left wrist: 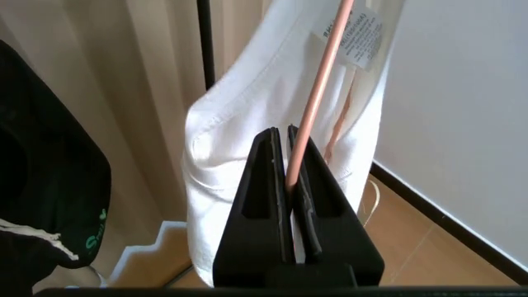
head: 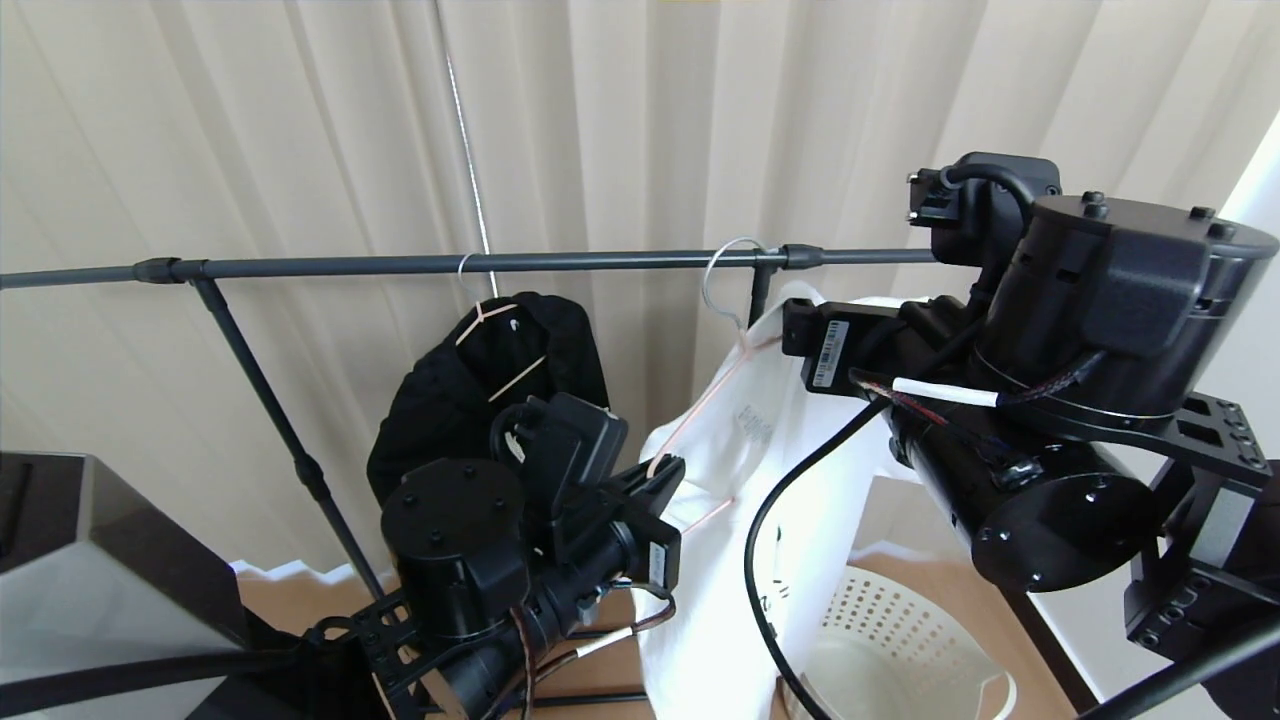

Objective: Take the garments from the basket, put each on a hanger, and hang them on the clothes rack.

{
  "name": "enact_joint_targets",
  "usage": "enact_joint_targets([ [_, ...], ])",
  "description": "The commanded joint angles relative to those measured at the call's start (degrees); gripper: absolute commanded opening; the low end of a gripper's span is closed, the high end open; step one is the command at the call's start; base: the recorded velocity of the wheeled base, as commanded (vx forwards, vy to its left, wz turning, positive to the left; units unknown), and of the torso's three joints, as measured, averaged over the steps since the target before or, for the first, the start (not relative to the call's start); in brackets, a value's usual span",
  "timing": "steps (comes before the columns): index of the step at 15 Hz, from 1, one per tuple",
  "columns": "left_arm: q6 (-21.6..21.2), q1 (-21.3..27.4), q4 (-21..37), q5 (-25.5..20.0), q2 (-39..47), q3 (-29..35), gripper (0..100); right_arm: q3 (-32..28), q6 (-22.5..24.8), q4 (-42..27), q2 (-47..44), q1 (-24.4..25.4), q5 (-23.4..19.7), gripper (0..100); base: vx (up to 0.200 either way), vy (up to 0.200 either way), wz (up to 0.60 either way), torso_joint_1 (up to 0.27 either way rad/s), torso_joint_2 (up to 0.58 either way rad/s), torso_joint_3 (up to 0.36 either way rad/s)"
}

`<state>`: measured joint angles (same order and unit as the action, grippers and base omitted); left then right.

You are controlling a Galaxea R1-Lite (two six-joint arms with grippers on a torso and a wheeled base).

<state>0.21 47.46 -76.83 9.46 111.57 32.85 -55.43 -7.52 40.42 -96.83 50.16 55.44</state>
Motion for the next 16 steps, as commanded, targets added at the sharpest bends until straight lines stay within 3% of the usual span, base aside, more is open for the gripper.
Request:
enact_joint_targets([
  [1,0.06,-1.23,0.01,0.03,-0.30,0.37,0,0.50,0.05,0.01,0.15,0.02,-0.07,100,0.000,0.000,0.00,0.000,0.00,0.000],
  [8,0.23,-4.39,0.01,0.03,-0.04,1.25,0,2.17,0.31,0.01,0.94,0.37,-2.27,100,0.000,0.000,0.00,0.000,0.00,0.000],
  [16,0.23,-6.06,-1.66,-0.93,-0.30,0.98,0,9.29,3.39,0.01,6.39,1.34,-11.50,100,0.000,0.000,0.00,0.000,0.00,0.000],
])
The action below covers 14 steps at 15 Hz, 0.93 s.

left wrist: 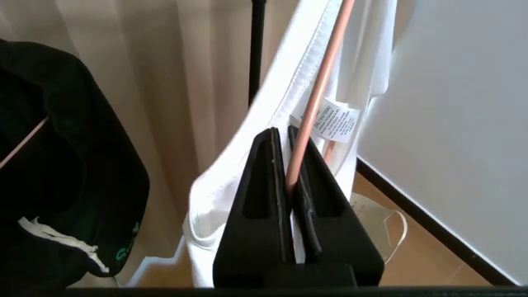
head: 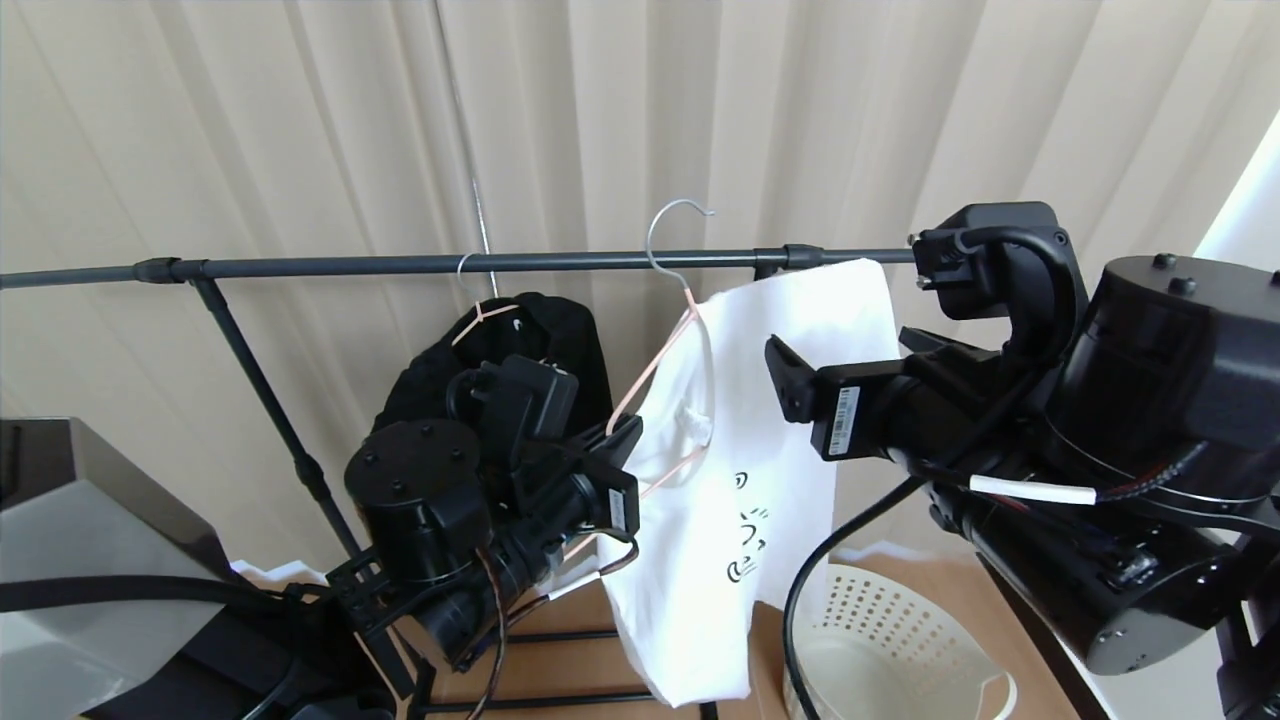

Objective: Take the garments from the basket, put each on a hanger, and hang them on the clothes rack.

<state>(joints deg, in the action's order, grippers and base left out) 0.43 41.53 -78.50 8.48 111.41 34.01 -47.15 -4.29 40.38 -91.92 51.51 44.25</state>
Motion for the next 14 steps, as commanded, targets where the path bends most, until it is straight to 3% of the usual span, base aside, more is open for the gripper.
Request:
enact_joint_targets([
  [1,-0.08,-0.22,0.01,-0.22,-0.14,-0.35,0,1.54,0.25,0.05,1.83,0.00,-1.01,100,0.000,0.000,0.00,0.000,0.00,0.000],
  [3,-0.25,-1.46,0.01,-3.39,-0.49,-2.28,0,4.97,1.65,-0.47,5.52,-0.79,-8.74,100,0.000,0.000,0.00,0.000,0.00,0.000],
  [4,-0.34,-1.72,0.01,-3.91,-0.58,-2.55,0,5.67,2.36,-0.65,6.40,-1.23,-9.89,100,0.000,0.000,0.00,0.000,0.00,0.000],
  [5,-1.92,-4.00,0.01,-6.99,-0.58,-3.95,0,9.18,7.02,-0.82,11.06,-6.24,-18.85,100,0.000,0.000,0.00,0.000,0.00,0.000],
  [6,-2.62,-5.06,0.01,-8.57,-0.58,-4.74,0,10.24,9.21,-1.88,13.25,-10.02,-24.74,100,0.000,0.000,0.00,0.000,0.00,0.000],
  [7,-2.71,-5.32,0.01,-9.01,-0.58,-4.92,0,10.24,9.83,-2.67,13.69,-11.16,-26.32,100,0.000,0.000,0.00,0.000,0.00,0.000],
  [8,-3.15,-6.20,-0.08,-11.47,-0.67,-6.06,0,8.83,12.90,-9.44,16.24,-17.05,-34.14,100,0.000,0.000,0.00,0.000,0.00,0.000],
  [11,-4.65,-6.73,-2.19,-15.34,-0.32,-8.79,0,2.77,18.62,-25.08,20.02,-23.20,-46.54,100,0.000,0.000,0.00,0.000,0.00,0.000],
  [13,-7.19,-6.82,-5.53,-19.38,0.83,-11.51,0,-4.97,25.65,-40.99,19.76,-30.15,-60.95,100,0.000,0.000,0.00,0.000,0.00,0.000],
  [14,-8.07,-6.82,-6.85,-21.05,1.18,-12.39,0,-7.25,28.90,-45.39,18.53,-32.52,-65.17,100,0.000,0.000,0.00,0.000,0.00,0.000],
])
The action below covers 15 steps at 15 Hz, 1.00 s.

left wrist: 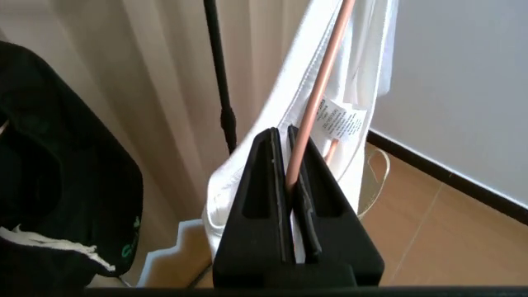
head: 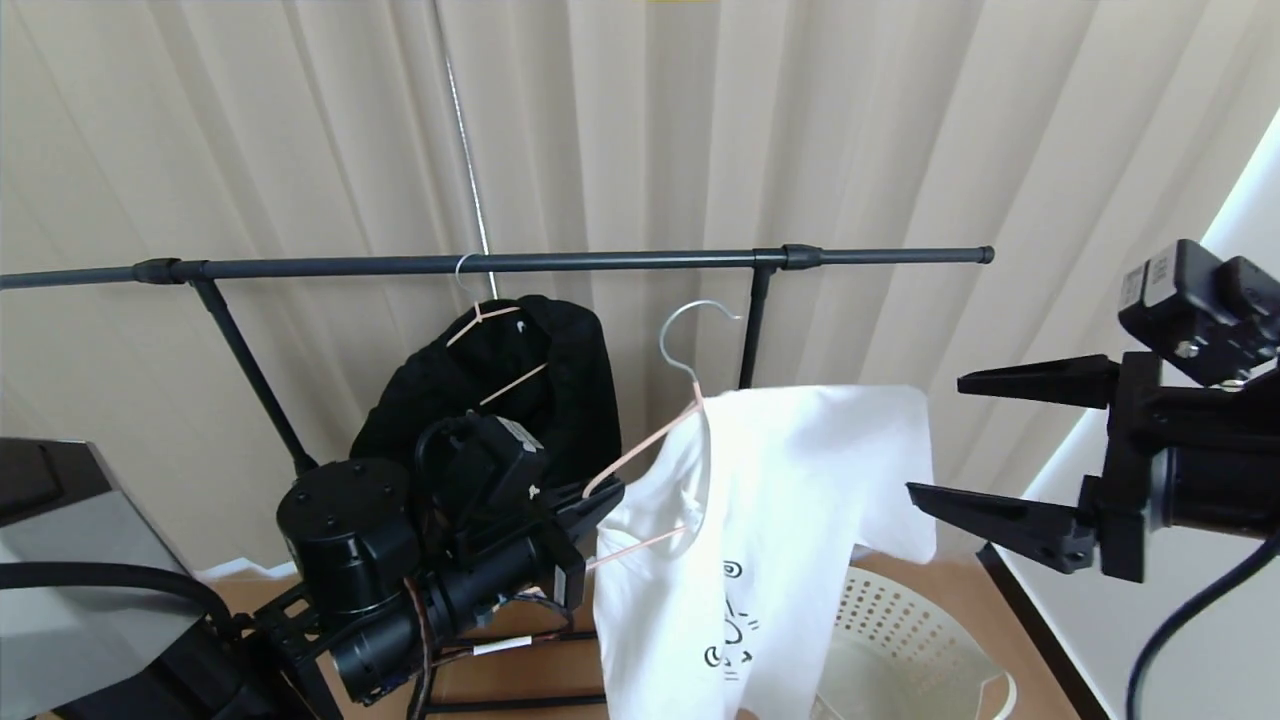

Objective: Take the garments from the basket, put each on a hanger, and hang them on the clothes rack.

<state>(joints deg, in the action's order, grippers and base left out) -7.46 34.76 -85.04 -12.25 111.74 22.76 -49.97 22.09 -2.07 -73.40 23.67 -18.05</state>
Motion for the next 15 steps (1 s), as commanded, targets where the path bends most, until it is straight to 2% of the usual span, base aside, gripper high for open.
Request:
enact_joint_targets([
  [1,-1.06,0.14,-1.62,-2.43,1.02,-1.93,0,-6.98,7.62,-7.68,-2.19,-6.62,-6.82,100,0.000,0.000,0.00,0.000,0.00,0.000],
  [2,-1.33,0.23,-1.79,-3.13,1.20,-2.11,0,-8.04,10.17,-9.88,-3.33,-7.15,-8.23,100,0.000,0.000,0.00,0.000,0.00,0.000],
  [3,-1.86,0.49,-1.88,-3.39,1.29,-2.11,0,-10.41,14.74,-14.28,-5.26,-8.29,-11.56,100,0.000,0.000,0.00,0.000,0.00,0.000],
  [4,-2.47,0.75,-1.88,-3.74,1.38,-2.02,0,-14.72,20.01,-20.87,-8.95,-9.61,-15.78,100,0.000,0.000,0.00,0.000,0.00,0.000],
  [5,-2.82,1.28,-1.88,-4.62,1.29,-2.11,0,-17.62,22.65,-25.00,-11.06,-10.05,-17.37,100,0.000,0.000,0.00,0.000,0.00,0.000],
  [7,-4.84,1.90,-1.88,-6.47,1.29,-1.84,0,-25.88,31.52,-35.46,-18.36,-12.16,-22.64,100,0.000,0.000,0.00,0.000,0.00,0.000],
  [8,-5.20,2.60,-1.88,-6.47,1.29,-1.58,0,-28.52,33.19,-39.24,-20.91,-12.16,-24.13,100,0.000,0.000,0.00,0.000,0.00,0.000],
  [9,-5.28,2.95,-1.88,-6.47,1.29,-1.67,0,-29.22,33.37,-40.12,-22.49,-11.98,-24.13,100,0.000,0.000,0.00,0.000,0.00,0.000],
  [15,-5.20,4.62,-3.29,-6.38,1.02,-1.84,0,-29.31,33.19,-39.76,-26.53,-9.44,-23.61,100,0.000,0.000,0.00,0.000,0.00,0.000],
])
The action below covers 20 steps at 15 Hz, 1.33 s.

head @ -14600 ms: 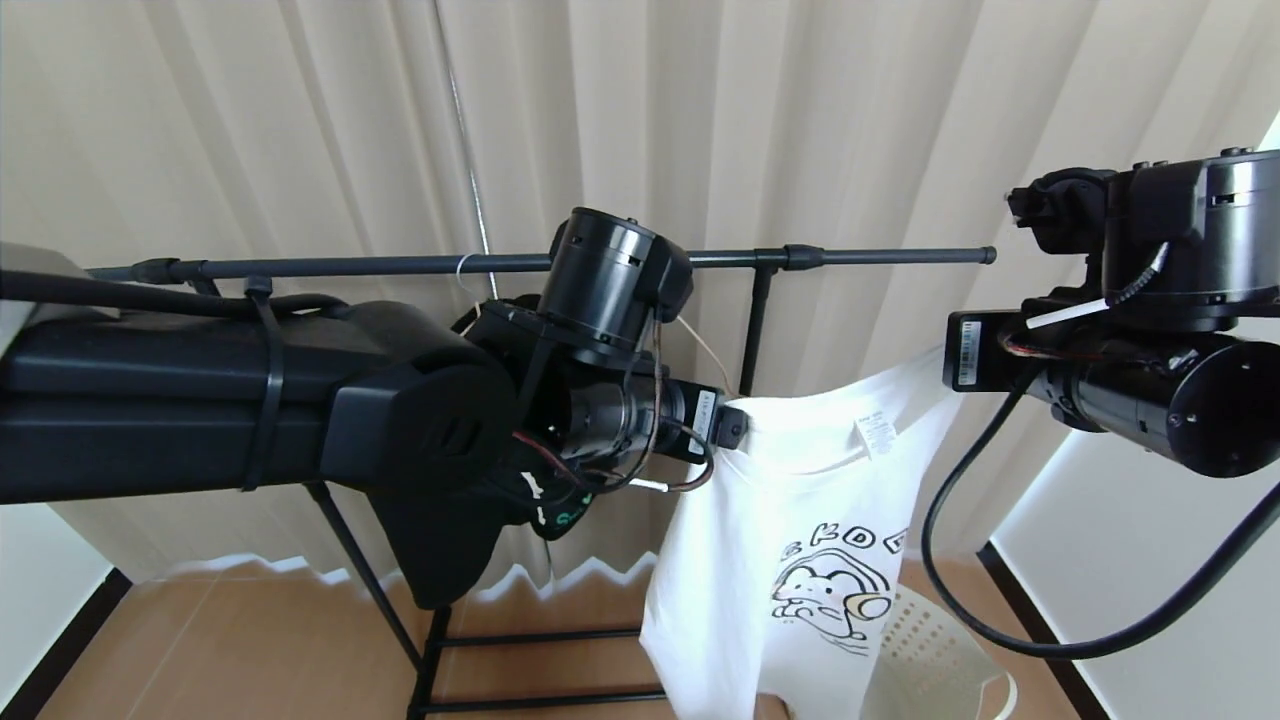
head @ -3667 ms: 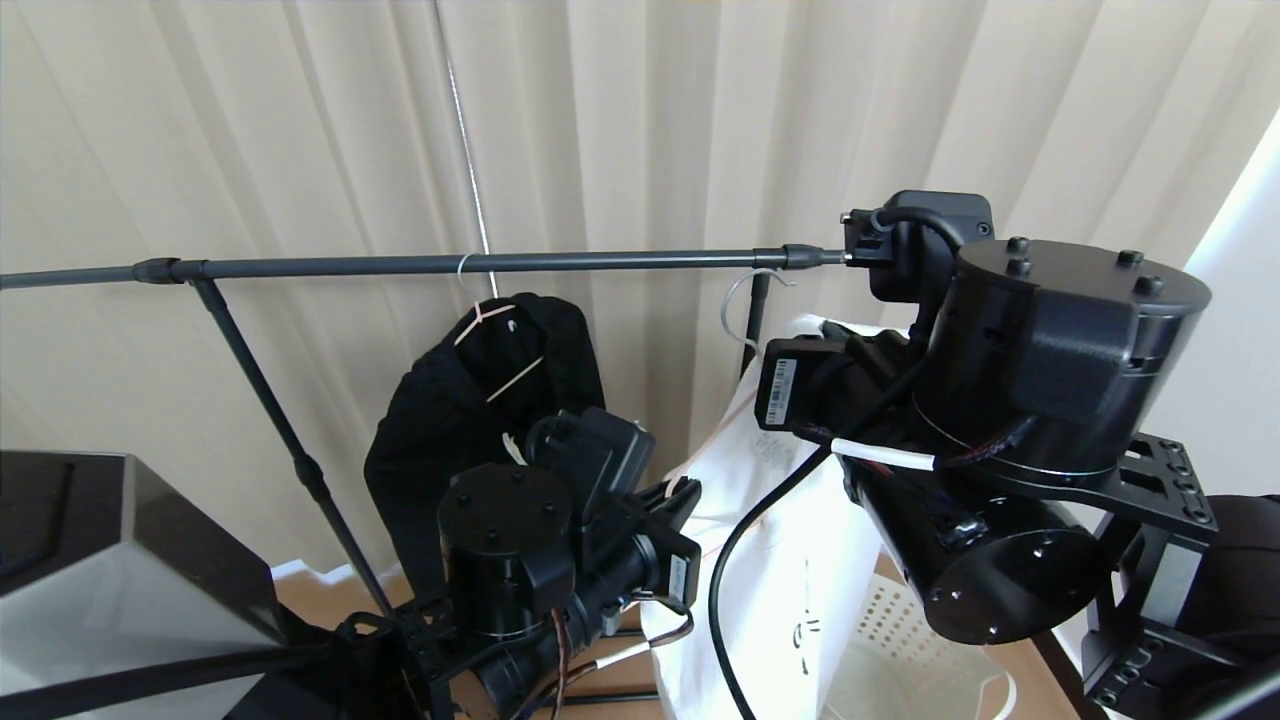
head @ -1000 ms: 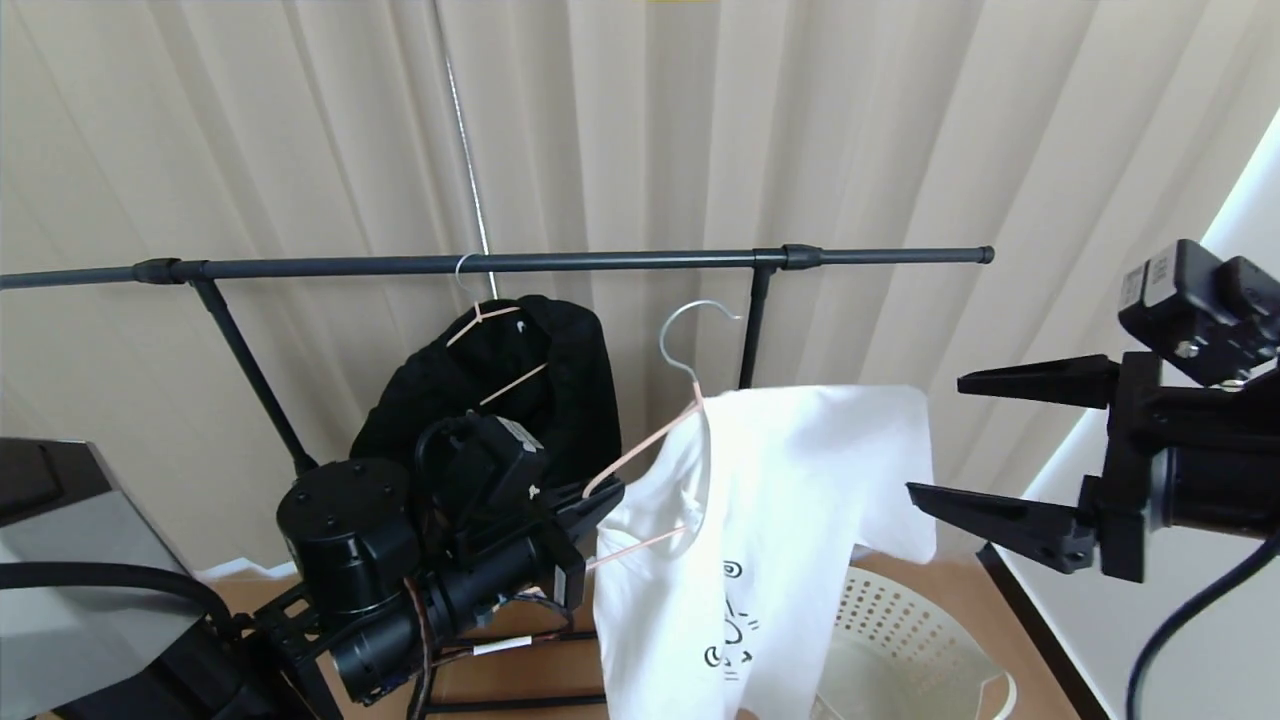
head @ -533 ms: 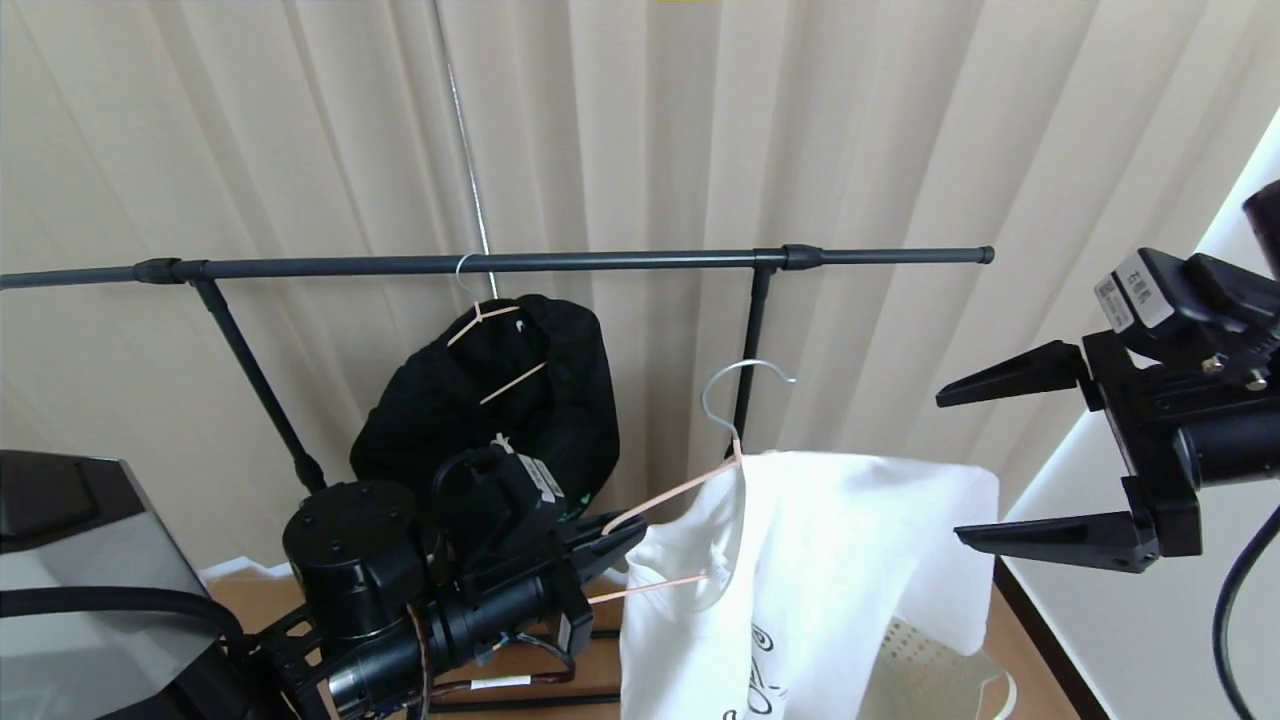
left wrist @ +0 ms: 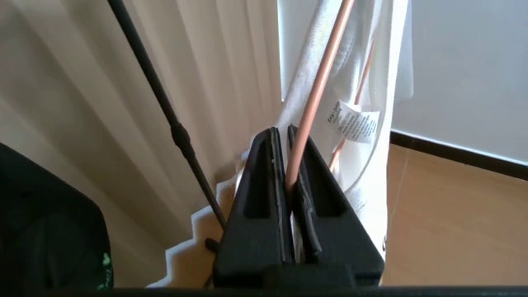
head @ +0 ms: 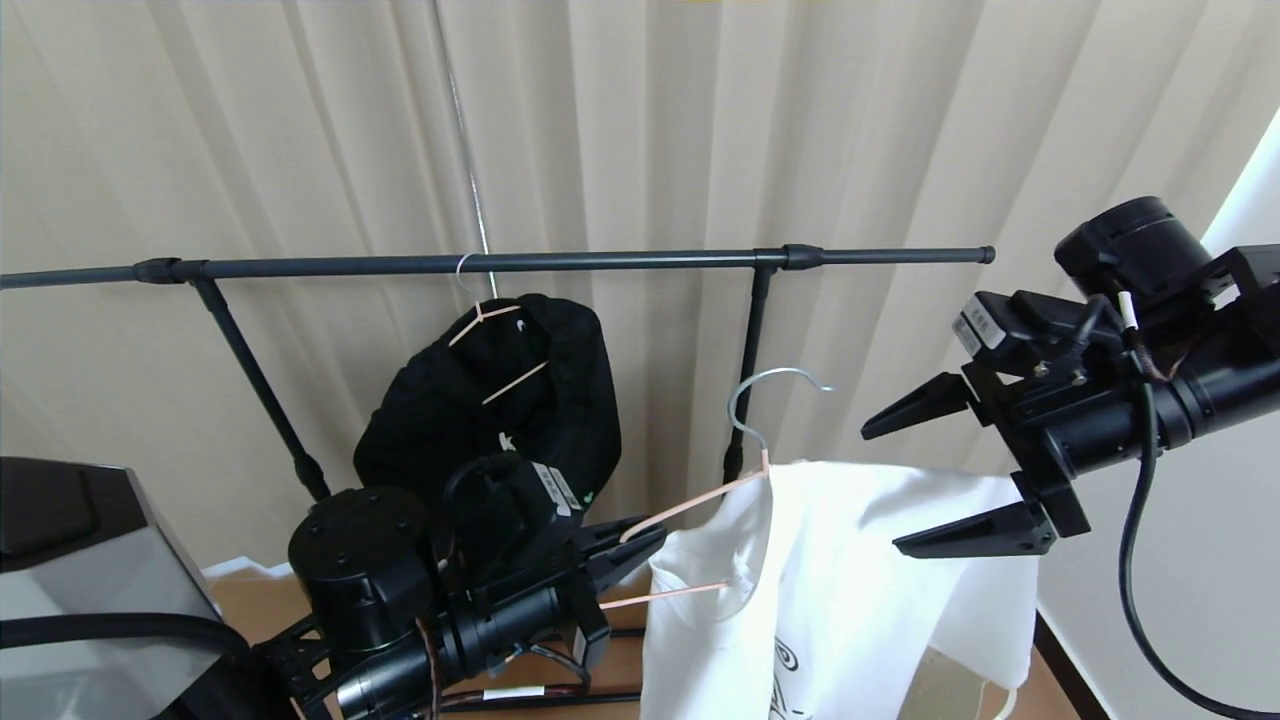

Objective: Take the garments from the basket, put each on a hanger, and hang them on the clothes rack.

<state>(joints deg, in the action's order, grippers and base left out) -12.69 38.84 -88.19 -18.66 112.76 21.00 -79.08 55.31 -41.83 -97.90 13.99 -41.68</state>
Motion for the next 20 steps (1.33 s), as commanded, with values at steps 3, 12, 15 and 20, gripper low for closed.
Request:
enact_joint_targets([
  [3,0.03,1.24,-0.41,0.03,-0.09,-0.35,0,-0.20,-0.03,0.78,-3.26,0.24,0.20,100,0.000,0.000,0.00,0.000,0.00,0.000],
  [12,-0.05,1.33,-1.55,-0.06,-0.18,-0.79,0,-2.31,-0.46,3.51,-5.11,-0.02,2.48,100,0.000,0.000,0.00,0.000,0.00,0.000],
  [15,-0.05,1.33,-1.81,-0.06,-0.09,-0.97,0,-2.75,-0.46,3.51,-5.11,-0.02,2.48,100,0.000,0.000,0.00,0.000,0.00,0.000],
  [20,0.03,1.33,-1.81,-0.14,-0.09,-1.14,0,-2.39,-0.55,3.24,-4.49,-0.02,2.48,0,0.000,0.000,0.00,0.000,0.00,0.000],
])
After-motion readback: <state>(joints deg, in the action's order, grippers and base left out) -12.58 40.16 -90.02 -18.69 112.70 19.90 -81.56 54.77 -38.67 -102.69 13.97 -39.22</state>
